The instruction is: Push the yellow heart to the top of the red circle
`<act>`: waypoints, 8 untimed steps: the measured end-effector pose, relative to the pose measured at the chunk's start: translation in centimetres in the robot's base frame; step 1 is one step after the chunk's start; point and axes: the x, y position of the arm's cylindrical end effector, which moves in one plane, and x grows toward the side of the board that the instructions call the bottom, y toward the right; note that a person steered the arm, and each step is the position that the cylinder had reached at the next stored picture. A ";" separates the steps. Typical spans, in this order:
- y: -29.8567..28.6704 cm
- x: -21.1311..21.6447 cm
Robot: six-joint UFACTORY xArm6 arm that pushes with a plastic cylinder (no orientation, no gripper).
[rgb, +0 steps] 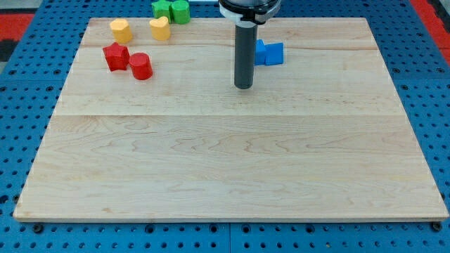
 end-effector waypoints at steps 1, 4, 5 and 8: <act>2.7 1.9; -12.5 10.2; -22.0 11.5; -32.9 0.3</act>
